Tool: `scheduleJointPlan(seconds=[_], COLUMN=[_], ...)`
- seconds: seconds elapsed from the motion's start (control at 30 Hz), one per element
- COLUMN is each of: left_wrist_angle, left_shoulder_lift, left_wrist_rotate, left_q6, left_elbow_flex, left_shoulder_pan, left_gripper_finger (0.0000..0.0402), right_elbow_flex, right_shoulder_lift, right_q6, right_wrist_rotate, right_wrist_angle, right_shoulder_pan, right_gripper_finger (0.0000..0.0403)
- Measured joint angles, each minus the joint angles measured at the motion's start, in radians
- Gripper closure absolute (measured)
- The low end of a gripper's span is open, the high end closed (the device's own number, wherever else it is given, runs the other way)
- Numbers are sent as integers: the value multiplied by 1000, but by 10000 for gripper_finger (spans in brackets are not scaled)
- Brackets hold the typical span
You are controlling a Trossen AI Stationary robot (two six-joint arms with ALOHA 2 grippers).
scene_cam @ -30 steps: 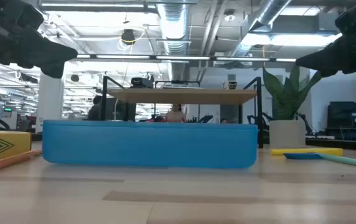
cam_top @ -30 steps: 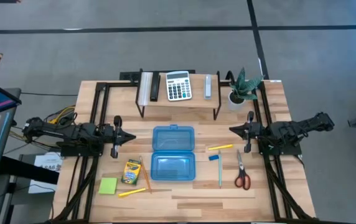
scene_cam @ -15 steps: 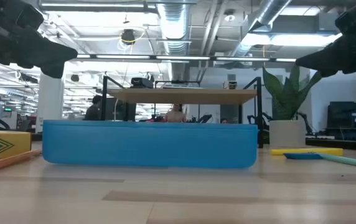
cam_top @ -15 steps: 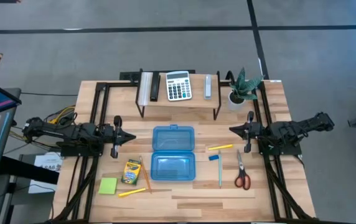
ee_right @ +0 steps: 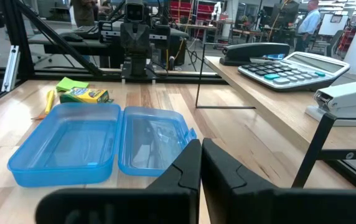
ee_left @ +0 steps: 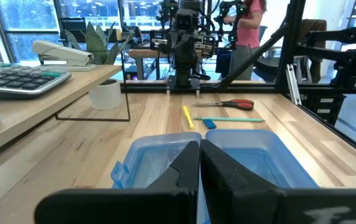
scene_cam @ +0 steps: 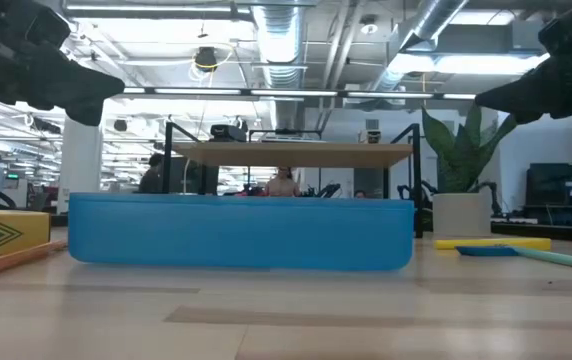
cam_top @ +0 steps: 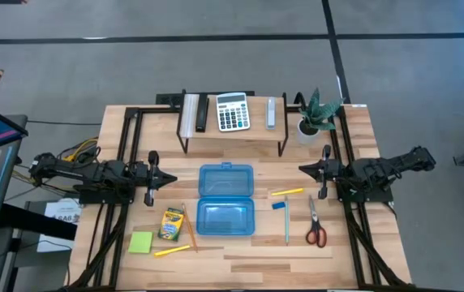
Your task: Pack school essentials
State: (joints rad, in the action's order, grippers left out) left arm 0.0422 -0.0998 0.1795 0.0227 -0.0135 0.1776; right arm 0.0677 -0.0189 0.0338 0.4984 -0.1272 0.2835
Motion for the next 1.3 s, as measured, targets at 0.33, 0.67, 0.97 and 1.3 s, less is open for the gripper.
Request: scheduleJointPlan(seconds=[0.33,0.67,0.97,1.3], left_wrist_angle=[0,1,1,2], left_shoulder_lift=[0,0,0,0], left_wrist_rotate=[0,5,8,16], left_q6=[0,-44,-23,-8], left_elbow_flex=[0,0,0,0], left_shoulder_pan=[0,0,0,0], left_gripper_finger=[400,400,400,400], right_elbow_flex=[0,0,0,0], right_shoulder_lift=[0,0,0,0], right_q6=[0,0,0,0], right_wrist_rotate=[0,0,0,0], right_wrist_angle=[0,0,0,0], right_shoulder_pan=[0,0,0,0], right_gripper_finger=[369,369,369,369])
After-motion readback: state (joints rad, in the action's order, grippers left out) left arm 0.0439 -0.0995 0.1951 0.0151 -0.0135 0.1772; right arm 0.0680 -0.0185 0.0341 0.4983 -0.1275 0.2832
